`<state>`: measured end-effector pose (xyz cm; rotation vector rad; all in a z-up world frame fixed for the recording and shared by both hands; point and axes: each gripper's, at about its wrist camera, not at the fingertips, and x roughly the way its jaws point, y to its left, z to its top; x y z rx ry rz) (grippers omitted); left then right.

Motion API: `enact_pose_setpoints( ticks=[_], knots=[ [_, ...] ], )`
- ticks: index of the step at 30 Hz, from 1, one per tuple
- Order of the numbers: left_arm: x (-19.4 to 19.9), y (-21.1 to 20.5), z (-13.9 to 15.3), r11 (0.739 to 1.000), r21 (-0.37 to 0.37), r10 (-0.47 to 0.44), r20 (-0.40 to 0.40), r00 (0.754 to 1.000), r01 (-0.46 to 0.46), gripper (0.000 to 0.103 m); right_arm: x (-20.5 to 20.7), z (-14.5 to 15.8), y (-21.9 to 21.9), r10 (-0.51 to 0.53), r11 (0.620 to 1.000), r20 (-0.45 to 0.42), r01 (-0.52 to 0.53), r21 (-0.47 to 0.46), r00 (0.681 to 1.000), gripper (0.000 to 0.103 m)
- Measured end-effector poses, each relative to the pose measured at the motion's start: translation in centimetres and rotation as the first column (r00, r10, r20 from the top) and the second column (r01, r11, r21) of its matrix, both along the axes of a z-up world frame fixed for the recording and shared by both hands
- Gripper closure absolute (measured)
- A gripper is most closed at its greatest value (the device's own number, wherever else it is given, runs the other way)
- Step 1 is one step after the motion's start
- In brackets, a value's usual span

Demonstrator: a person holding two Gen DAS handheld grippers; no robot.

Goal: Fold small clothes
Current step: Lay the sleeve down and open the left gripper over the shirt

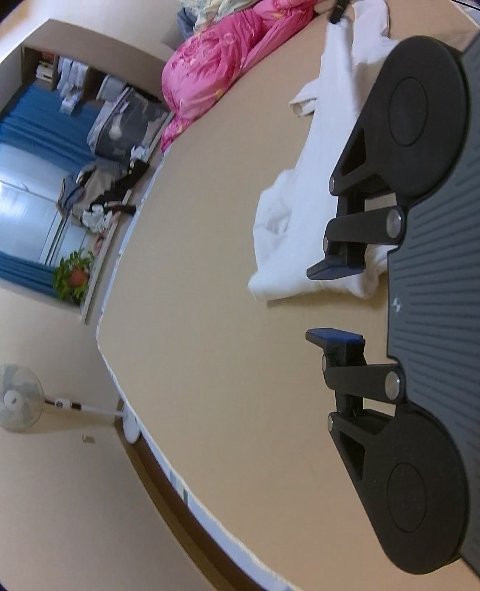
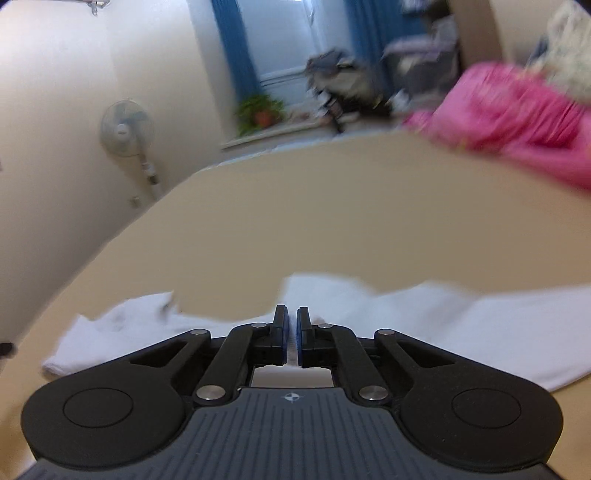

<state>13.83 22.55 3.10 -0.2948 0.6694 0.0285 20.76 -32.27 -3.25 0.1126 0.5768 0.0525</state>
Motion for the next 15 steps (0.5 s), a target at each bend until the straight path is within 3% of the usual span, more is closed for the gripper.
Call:
enact_pose_setpoints(
  ticks=[1, 2, 5, 11, 15],
  knots=[
    [0.9, -1.5, -0.9, 1.0, 0.001, -0.013, -0.007, 1.0, 0.013, 0.07, 0.3, -0.9, -0.5, -0.063, 0.994, -0.054, 0.058, -0.094, 0.997, 0.099],
    [2.5, -4.0, -2.3, 1.0, 0.008, -0.027, -0.015, 1.0, 0.027, 0.07, 0.6, -1.7, -1.1, -0.114, 0.987, -0.096, 0.102, -0.121, 0.989, 0.099],
    [3.6, -6.6, -3.3, 0.996, 0.039, -0.078, -0.04, 0.996, 0.079, 0.07, 1.7, -3.2, -3.1, -0.118, 0.993, -0.196, 0.117, -0.014, 0.973, 0.096],
    [6.0, -9.5, -5.1, 0.989, 0.061, -0.133, -0.036, 0.99, 0.136, 0.064, 1.2, -1.4, -3.0, -0.153, 0.987, -0.05, 0.155, 0.039, 0.987, 0.086],
    [8.0, -10.1, -7.0, 0.992, 0.03, -0.117, -0.079, 0.99, 0.12, 0.054, 2.1, -2.6, -2.7, -0.112, 0.993, -0.107, 0.116, 0.029, 0.988, 0.076]
  ],
)
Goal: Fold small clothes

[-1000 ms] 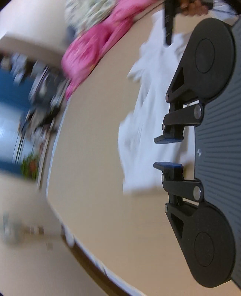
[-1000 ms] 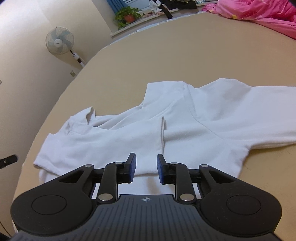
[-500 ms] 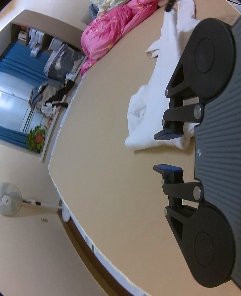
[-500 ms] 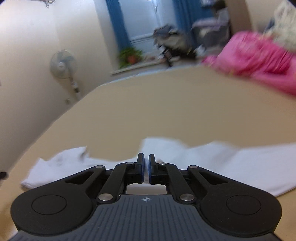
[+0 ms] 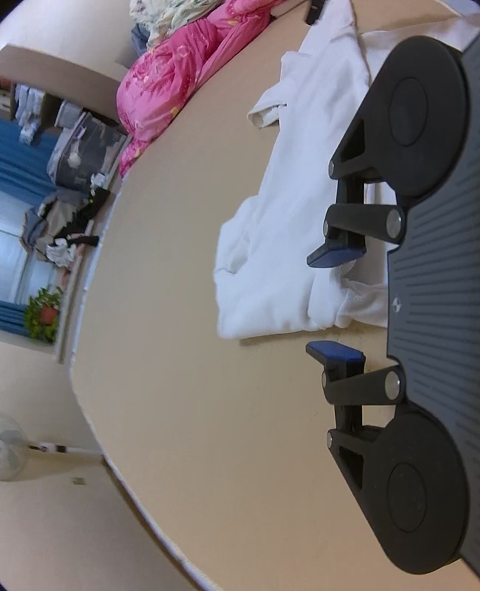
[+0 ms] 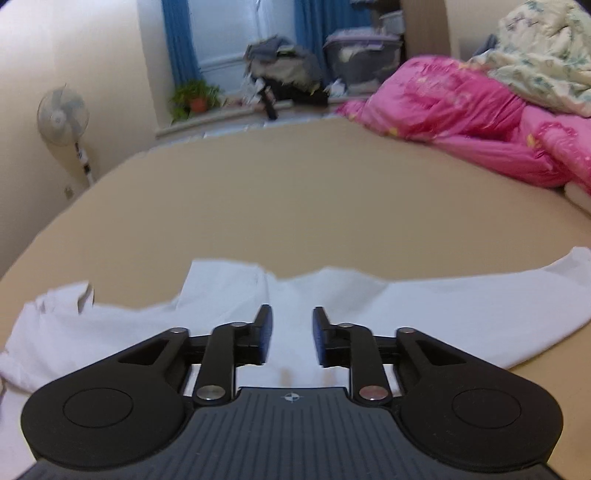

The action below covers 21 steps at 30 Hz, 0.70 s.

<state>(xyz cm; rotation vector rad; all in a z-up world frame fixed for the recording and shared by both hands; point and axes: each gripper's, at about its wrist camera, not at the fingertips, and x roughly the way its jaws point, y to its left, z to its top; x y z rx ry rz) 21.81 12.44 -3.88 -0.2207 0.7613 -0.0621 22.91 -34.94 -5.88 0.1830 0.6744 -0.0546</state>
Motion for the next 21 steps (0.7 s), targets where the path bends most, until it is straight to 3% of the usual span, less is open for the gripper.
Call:
enact_pose_setpoints(
  ticks=[3, 4, 5, 7, 9, 12, 16, 18, 19, 21],
  knots=[
    [0.8, 0.1, -1.0, 1.0, 0.005, 0.014, -0.052, 0.999, -0.014, 0.056, 1.2, -1.5, -0.2, 0.001, 1.0, -0.093, -0.001, 0.01, 0.996, 0.073],
    [0.9, 0.1, -1.2, 1.0, 0.01, 0.008, -0.066, 0.998, -0.007, 0.061, 1.4, -2.0, -0.3, -0.009, 1.0, -0.115, 0.01, 0.013, 0.993, 0.071],
    [0.9, 0.1, -1.4, 1.0, 0.016, -0.017, -0.076, 0.997, 0.018, 0.082, 1.8, -2.3, -0.4, -0.019, 1.0, -0.133, 0.021, 0.017, 0.991, 0.069],
    [0.7, -0.2, -1.3, 0.995, 0.083, -0.055, -0.085, 0.995, 0.062, 0.091, 2.0, -2.9, -0.1, -0.031, 0.999, -0.149, 0.034, 0.014, 0.988, 0.068],
    [0.2, 0.0, -1.2, 0.987, 0.138, -0.068, -0.112, 0.991, 0.083, 0.092, 2.4, -3.2, 0.3, -0.034, 0.999, -0.148, 0.033, -0.008, 0.988, 0.068],
    [-0.4, 1.4, -2.2, 0.991, 0.109, -0.054, -0.183, 0.982, 0.074, 0.092, 2.4, -3.2, 0.6, -0.015, 1.0, -0.136, 0.013, -0.01, 0.991, 0.068],
    [-0.3, 1.1, -1.9, 0.988, 0.125, -0.074, -0.149, 0.986, 0.093, 0.085, 2.9, -3.3, 0.7, 0.001, 1.0, -0.141, -0.003, -0.015, 0.99, 0.069],
    [-0.1, 1.3, -1.6, 0.992, 0.104, -0.058, -0.135, 0.989, 0.072, 0.079, 3.1, -3.5, 0.6, -0.001, 1.0, -0.145, -0.003, -0.026, 0.989, 0.1],
    [0.0, 1.4, -1.4, 0.994, 0.09, -0.056, -0.125, 0.991, 0.067, 0.079, 3.1, -3.2, 0.5, -0.011, 0.999, -0.127, 0.006, -0.035, 0.992, 0.103],
    [0.1, 1.1, -1.2, 0.994, 0.089, -0.06, -0.101, 0.993, 0.069, 0.079, 2.4, -1.5, 0.2, -0.037, 0.999, -0.009, 0.037, -0.036, 0.999, 0.103]
  ],
)
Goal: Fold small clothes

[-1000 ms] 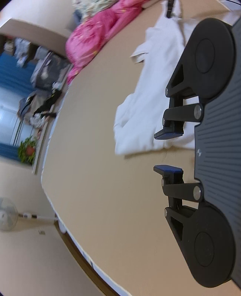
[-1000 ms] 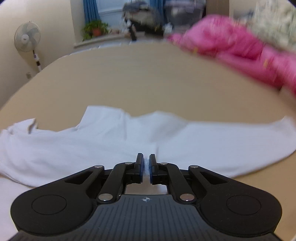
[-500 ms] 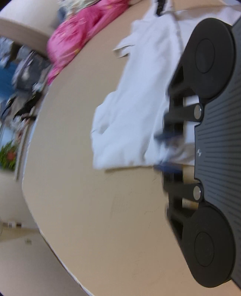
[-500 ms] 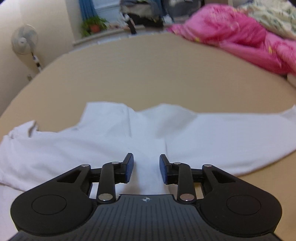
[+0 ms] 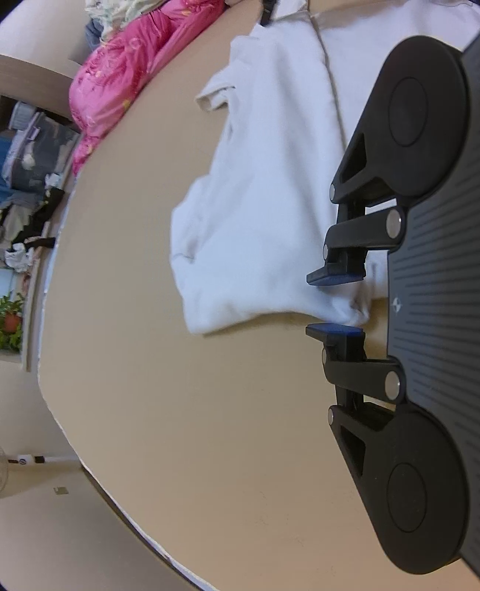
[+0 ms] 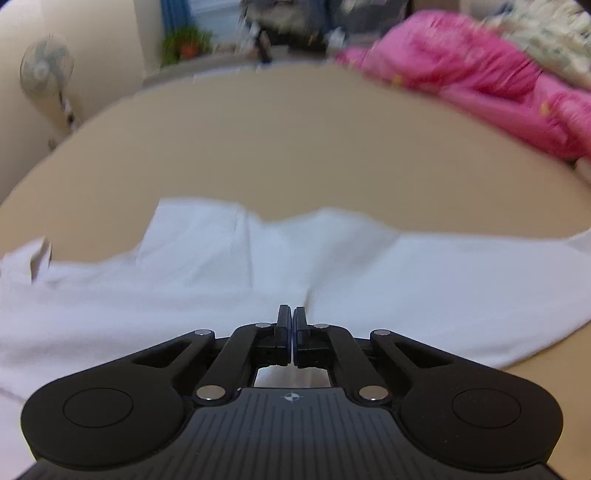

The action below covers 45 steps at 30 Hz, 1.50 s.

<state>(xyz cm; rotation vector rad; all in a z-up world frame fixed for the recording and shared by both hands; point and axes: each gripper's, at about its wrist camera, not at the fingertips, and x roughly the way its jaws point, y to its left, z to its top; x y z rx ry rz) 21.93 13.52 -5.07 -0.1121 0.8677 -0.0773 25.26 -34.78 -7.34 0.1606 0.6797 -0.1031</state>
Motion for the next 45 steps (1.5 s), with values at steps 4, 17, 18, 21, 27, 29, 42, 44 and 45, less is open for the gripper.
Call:
enact_pose_setpoints(
  ticks=[4, 17, 18, 21, 27, 29, 42, 44, 45],
  knots=[
    [-0.2, -0.6, 1.0, 0.999, 0.046, -0.01, 0.077, 0.997, 0.006, 0.078, 0.0, 1.1, 0.0, -0.021, 0.991, 0.06, 0.029, -0.13, 0.998, 0.103],
    [9.2, -1.3, 3.4, 1.0, 0.016, 0.009, 0.134, 0.991, -0.011, 0.056, 3.8, 1.4, -0.7, 0.136, 0.987, 0.051, -0.139, 0.077, 0.989, 0.071],
    [10.3, -1.8, 3.5, 1.0, 0.008, 0.005, 0.132, 0.991, -0.006, 0.047, 4.6, 1.2, -0.3, 0.161, 0.984, 0.051, -0.164, 0.068, 0.986, 0.071],
    [13.3, -3.4, 2.7, 1.0, 0.002, -0.011, 0.095, 0.995, 0.011, 0.03, 7.2, 0.0, 0.0, 0.166, 0.983, 0.017, -0.167, 0.073, 0.986, 0.058],
    [17.7, -5.8, -0.9, 0.996, 0.073, -0.058, 0.001, 0.998, 0.058, 0.032, 11.3, -3.3, 0.7, 0.179, 0.981, -0.052, -0.175, 0.079, 0.982, 0.054],
    [18.8, -6.2, -2.0, 0.989, 0.113, -0.093, -0.048, 0.995, 0.098, 0.046, 11.9, -4.0, 1.5, 0.233, 0.971, -0.054, -0.229, 0.062, 0.971, 0.076],
    [19.2, -5.2, -1.3, 0.99, 0.14, -0.055, 0.154, 0.986, 0.033, 0.068, 11.3, -3.4, 2.8, 0.137, 0.99, 0.068, -0.134, -0.046, 0.988, 0.089],
    [16.8, -4.4, 0.6, 0.994, 0.108, -0.023, 0.24, 0.971, -0.003, 0.068, 10.4, -2.3, 2.2, 0.084, 0.996, 0.1, -0.081, -0.029, 0.991, 0.086],
    [15.4, -4.2, 1.3, 0.996, 0.084, -0.032, 0.262, 0.964, 0.01, 0.068, 9.7, -1.5, 1.7, 0.071, 0.997, 0.123, -0.07, -0.015, 0.99, 0.086]
  ],
)
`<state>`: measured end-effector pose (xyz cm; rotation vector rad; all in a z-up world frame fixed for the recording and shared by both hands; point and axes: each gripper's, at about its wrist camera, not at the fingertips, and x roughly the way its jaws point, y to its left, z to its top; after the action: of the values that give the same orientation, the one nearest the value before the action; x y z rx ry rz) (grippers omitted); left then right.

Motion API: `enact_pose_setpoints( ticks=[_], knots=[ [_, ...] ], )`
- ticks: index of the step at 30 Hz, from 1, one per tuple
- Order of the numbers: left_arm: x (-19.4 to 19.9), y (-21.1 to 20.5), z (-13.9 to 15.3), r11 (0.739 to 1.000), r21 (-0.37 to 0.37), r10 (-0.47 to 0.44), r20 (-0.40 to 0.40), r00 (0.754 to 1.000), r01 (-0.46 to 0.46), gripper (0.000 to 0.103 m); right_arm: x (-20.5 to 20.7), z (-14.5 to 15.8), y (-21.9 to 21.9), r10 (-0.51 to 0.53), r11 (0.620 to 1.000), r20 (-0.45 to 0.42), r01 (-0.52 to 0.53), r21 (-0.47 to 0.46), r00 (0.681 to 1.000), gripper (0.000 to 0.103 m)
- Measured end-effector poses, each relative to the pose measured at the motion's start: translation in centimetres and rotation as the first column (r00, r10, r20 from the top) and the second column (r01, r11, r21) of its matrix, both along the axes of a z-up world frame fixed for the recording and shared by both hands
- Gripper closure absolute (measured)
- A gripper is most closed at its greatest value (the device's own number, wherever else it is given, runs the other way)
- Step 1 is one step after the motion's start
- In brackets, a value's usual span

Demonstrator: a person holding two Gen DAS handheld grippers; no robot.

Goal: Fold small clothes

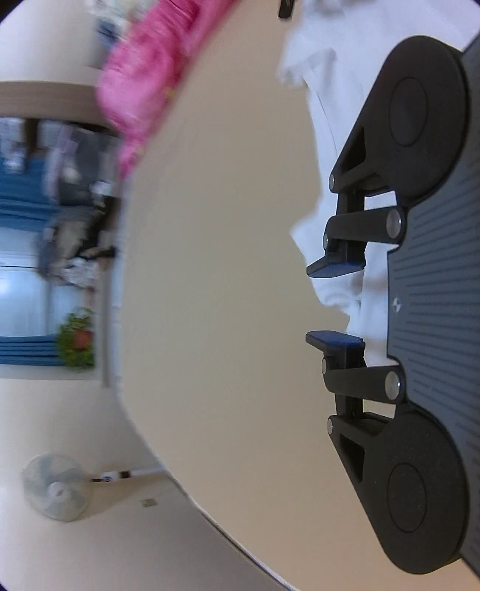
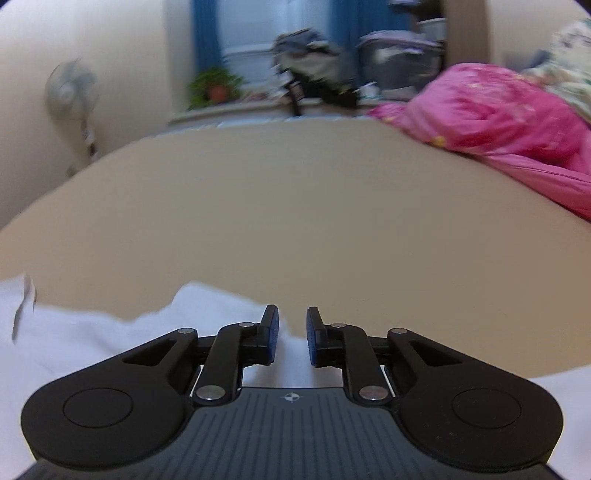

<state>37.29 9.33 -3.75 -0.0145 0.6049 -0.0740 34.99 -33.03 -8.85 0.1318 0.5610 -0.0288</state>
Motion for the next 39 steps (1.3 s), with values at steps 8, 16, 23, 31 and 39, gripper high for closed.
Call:
enact_pose_setpoints(
  ticks=[8, 16, 23, 31, 39],
  knots=[
    [-9.4, 3.5, -2.6, 0.99, -0.04, -0.139, -0.218, 0.966, 0.133, 0.073, -6.7, 2.9, 2.0, 0.218, 0.975, -0.102, -0.212, 0.069, 0.971, 0.07],
    [-11.6, 1.8, -3.7, 0.99, 0.094, -0.065, -0.356, 0.932, 0.105, 0.068, -11.3, 0.0, -0.2, 0.043, 0.997, -0.333, -0.061, -0.043, 0.942, 0.074],
    [-21.0, 0.4, 3.7, 0.989, 0.085, -0.111, -0.115, 0.987, 0.121, 0.035, -18.3, 5.9, -6.1, -0.029, 1.0, -0.178, 0.029, -0.005, 0.984, 0.054],
    [-31.1, 0.6, 5.3, 0.978, 0.137, -0.163, 0.035, 0.986, 0.157, 0.024, -22.4, 5.4, -13.4, -0.102, 0.991, -0.152, 0.115, 0.075, 0.983, 0.053],
    [-28.4, 2.1, 5.8, 0.986, 0.162, 0.038, 0.068, 0.997, -0.048, 0.026, -23.7, 3.5, -18.7, -0.157, 0.977, -0.169, 0.178, 0.119, 0.973, 0.054]
  ],
)
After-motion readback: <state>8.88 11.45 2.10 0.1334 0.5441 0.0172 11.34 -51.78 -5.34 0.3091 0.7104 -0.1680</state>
